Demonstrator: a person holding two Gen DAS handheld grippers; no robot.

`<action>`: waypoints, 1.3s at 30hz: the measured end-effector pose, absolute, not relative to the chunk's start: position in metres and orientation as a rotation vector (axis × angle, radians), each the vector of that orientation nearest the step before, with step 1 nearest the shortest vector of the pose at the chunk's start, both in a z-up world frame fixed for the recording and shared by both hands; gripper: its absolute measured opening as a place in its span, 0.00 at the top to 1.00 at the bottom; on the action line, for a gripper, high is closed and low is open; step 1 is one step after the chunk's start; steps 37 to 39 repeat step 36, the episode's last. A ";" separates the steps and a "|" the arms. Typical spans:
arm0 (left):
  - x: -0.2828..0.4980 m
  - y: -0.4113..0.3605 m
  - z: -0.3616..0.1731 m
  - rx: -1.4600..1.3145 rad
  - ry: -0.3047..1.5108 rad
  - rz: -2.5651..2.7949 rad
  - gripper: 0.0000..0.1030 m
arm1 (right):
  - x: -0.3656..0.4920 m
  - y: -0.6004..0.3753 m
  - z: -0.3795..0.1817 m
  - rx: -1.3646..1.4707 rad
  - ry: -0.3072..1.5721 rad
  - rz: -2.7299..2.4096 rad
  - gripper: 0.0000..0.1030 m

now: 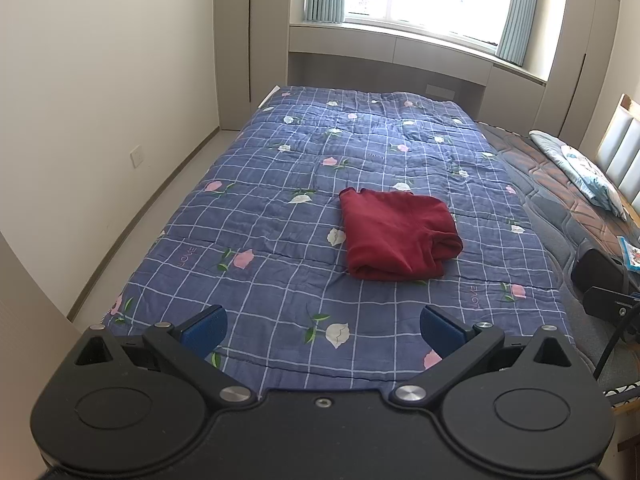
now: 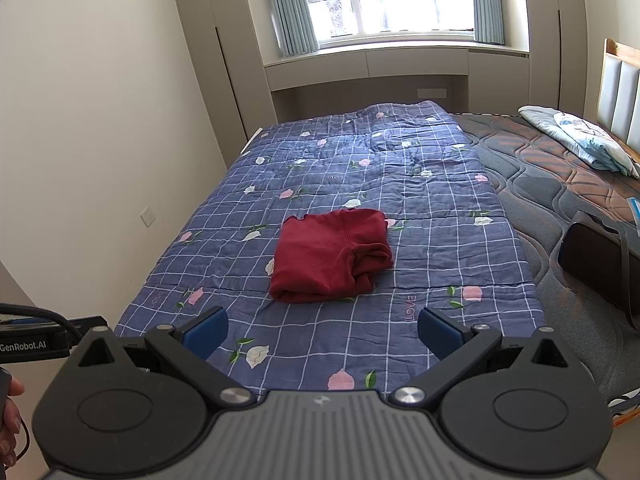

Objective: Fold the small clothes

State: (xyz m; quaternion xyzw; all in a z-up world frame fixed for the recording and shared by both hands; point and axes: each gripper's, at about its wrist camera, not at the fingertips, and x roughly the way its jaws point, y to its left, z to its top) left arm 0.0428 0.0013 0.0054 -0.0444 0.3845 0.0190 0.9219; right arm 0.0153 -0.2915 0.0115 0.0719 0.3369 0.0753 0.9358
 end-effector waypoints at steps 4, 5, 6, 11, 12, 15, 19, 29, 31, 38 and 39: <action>0.043 0.002 0.004 -0.084 0.792 0.045 0.01 | 0.016 -0.291 0.011 0.147 0.689 0.152 0.00; 0.043 0.002 0.003 -0.077 0.793 0.054 0.01 | 0.015 -0.291 0.011 0.147 0.689 0.153 0.00; 0.043 0.002 0.003 -0.065 0.796 0.064 0.01 | 0.015 -0.291 0.011 0.147 0.688 0.151 0.00; 0.044 0.001 0.006 -0.019 0.785 0.082 0.01 | 0.016 -0.288 0.010 0.146 0.689 0.142 0.00; 0.044 0.001 0.006 -0.017 0.786 0.080 0.01 | 0.016 -0.287 0.010 0.146 0.691 0.140 0.00; 0.044 0.002 0.007 -0.007 0.787 0.077 0.01 | 0.017 -0.283 0.010 0.144 0.694 0.136 0.00; 0.045 0.004 0.007 -0.012 0.789 0.071 0.01 | 0.017 -0.280 0.010 0.142 0.699 0.128 0.00; 0.050 0.014 0.003 -0.023 0.793 0.036 0.01 | 0.018 -0.268 0.009 0.139 0.706 0.098 0.00; 0.052 0.017 0.002 -0.027 0.793 0.029 0.01 | 0.019 -0.267 0.009 0.138 0.707 0.090 0.00; 0.057 0.022 -0.001 -0.034 0.793 0.007 0.01 | 0.020 -0.261 0.008 0.134 0.711 0.075 0.00; 0.057 0.022 -0.001 -0.034 0.793 0.007 0.01 | 0.020 -0.261 0.008 0.134 0.711 0.075 0.00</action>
